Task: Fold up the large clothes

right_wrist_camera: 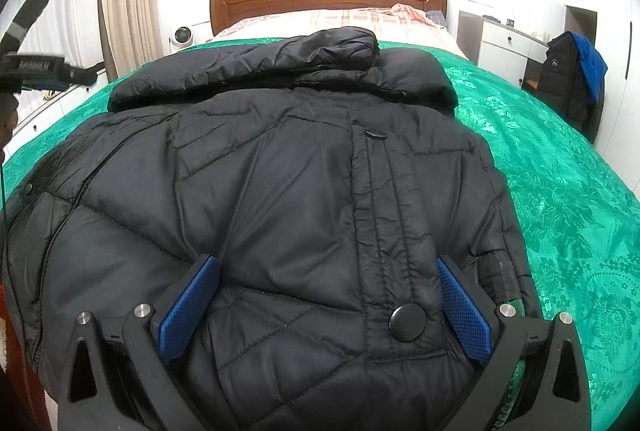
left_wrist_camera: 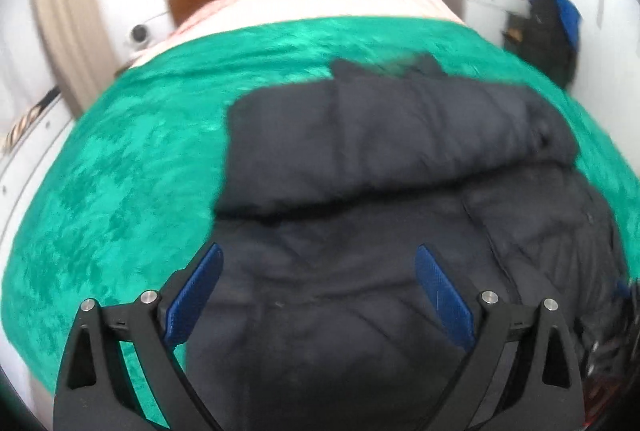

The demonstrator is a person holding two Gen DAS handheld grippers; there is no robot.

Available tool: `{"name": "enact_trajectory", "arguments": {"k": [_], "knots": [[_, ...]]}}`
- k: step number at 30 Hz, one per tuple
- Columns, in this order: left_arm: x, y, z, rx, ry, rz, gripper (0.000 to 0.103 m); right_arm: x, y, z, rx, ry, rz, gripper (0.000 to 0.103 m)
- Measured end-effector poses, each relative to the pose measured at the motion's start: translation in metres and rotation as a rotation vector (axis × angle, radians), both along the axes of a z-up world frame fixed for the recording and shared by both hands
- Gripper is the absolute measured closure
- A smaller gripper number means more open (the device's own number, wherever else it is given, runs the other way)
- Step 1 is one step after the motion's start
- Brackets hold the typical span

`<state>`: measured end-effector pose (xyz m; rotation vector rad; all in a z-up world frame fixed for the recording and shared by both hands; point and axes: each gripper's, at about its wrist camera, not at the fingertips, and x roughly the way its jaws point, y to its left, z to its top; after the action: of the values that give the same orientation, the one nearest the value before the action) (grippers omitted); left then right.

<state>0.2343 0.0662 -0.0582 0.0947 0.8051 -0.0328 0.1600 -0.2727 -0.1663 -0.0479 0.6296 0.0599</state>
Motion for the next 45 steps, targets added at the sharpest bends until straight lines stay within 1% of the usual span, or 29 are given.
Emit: {"name": "enact_trajectory", "arguments": {"k": [2, 5, 6, 8, 10, 11, 12, 14, 15, 16, 17, 18, 20, 22, 27, 31, 33, 35, 37, 38, 39, 41, 43, 45], "knots": [[0.007, 0.016, 0.008, -0.046, -0.037, 0.046, 0.005, 0.0, 0.0, 0.0, -0.001, -0.001, 0.0, 0.0], [0.039, 0.018, 0.023, -0.126, -0.1, 0.087, 0.004, 0.0, 0.0, 0.0, -0.001, -0.002, 0.0, 0.0], [0.046, 0.019, 0.027, -0.133, -0.113, 0.091, 0.004, 0.0, 0.0, 0.0, -0.002, -0.002, 0.0, 0.0], [0.064, 0.018, 0.027, -0.107, -0.153, 0.106, 0.004, -0.001, 0.0, 0.0, -0.001, -0.002, 0.0, 0.0], [0.086, 0.015, 0.016, -0.044, -0.176, 0.115, 0.003, -0.001, 0.0, 0.0, -0.001, -0.002, 0.0, 0.0], [0.098, 0.016, 0.008, -0.015, -0.16, 0.126, 0.003, 0.0, 0.0, 0.0, -0.001, -0.002, 0.001, 0.0], [0.113, 0.021, -0.008, 0.023, -0.108, 0.148, 0.003, -0.001, 0.0, 0.0, -0.001, -0.002, 0.0, 0.0], [0.138, 0.037, -0.049, 0.102, 0.044, 0.23, 0.003, 0.0, 0.0, 0.0, -0.001, -0.002, 0.001, 0.0], [0.143, 0.049, -0.068, 0.112, 0.11, 0.269, 0.003, -0.001, 0.0, 0.0, -0.001, -0.002, 0.0, 0.0], [0.142, 0.06, -0.077, 0.083, 0.13, 0.289, 0.003, -0.001, 0.0, 0.0, -0.001, -0.002, 0.001, 0.0], [0.137, 0.072, -0.078, 0.031, 0.125, 0.326, 0.003, -0.001, 0.001, 0.0, -0.001, -0.002, 0.0, 0.0], [0.133, 0.079, -0.076, -0.011, 0.118, 0.346, 0.003, 0.0, 0.001, 0.0, -0.001, -0.001, 0.0, 0.0], [0.121, 0.091, -0.068, -0.099, 0.119, 0.355, 0.004, 0.0, 0.001, 0.0, -0.002, -0.001, 0.0, 0.0], [0.104, 0.098, -0.054, -0.125, 0.098, 0.346, 0.004, 0.0, 0.001, 0.0, -0.002, -0.002, 0.0, 0.0], [0.048, 0.105, -0.024, -0.129, 0.008, 0.294, 0.004, 0.0, 0.001, 0.0, -0.003, -0.002, -0.002, 0.0], [0.003, 0.101, -0.019, -0.116, -0.051, 0.262, 0.003, 0.0, 0.002, 0.0, -0.006, -0.005, -0.002, 0.0], [-0.014, 0.095, -0.025, -0.089, -0.075, 0.245, 0.002, -0.001, 0.003, 0.0, -0.009, -0.008, -0.004, 0.0], [-0.025, 0.088, -0.041, -0.043, -0.09, 0.228, 0.001, -0.001, 0.003, -0.001, -0.012, -0.013, -0.004, 0.0], [-0.028, 0.085, -0.057, -0.021, -0.068, 0.212, 0.001, -0.003, 0.004, -0.002, -0.016, -0.021, -0.005, 0.0], [-0.026, 0.086, -0.07, -0.016, -0.044, 0.216, 0.001, -0.004, 0.004, -0.002, -0.017, -0.025, -0.005, 0.0], [-0.026, 0.086, -0.077, -0.021, -0.031, 0.222, 0.001, -0.005, 0.005, -0.003, -0.019, -0.029, -0.005, 0.0], [-0.027, 0.09, -0.086, -0.061, -0.028, 0.231, 0.0, -0.006, 0.005, -0.004, -0.022, -0.034, -0.005, 0.0], [-0.026, 0.096, -0.087, -0.094, -0.028, 0.246, 0.0, -0.006, 0.005, -0.004, -0.024, -0.035, -0.005, 0.0], [-0.026, 0.097, -0.087, -0.1, -0.022, 0.243, 0.0, -0.006, 0.005, -0.004, -0.026, -0.036, -0.006, 0.0]]}}
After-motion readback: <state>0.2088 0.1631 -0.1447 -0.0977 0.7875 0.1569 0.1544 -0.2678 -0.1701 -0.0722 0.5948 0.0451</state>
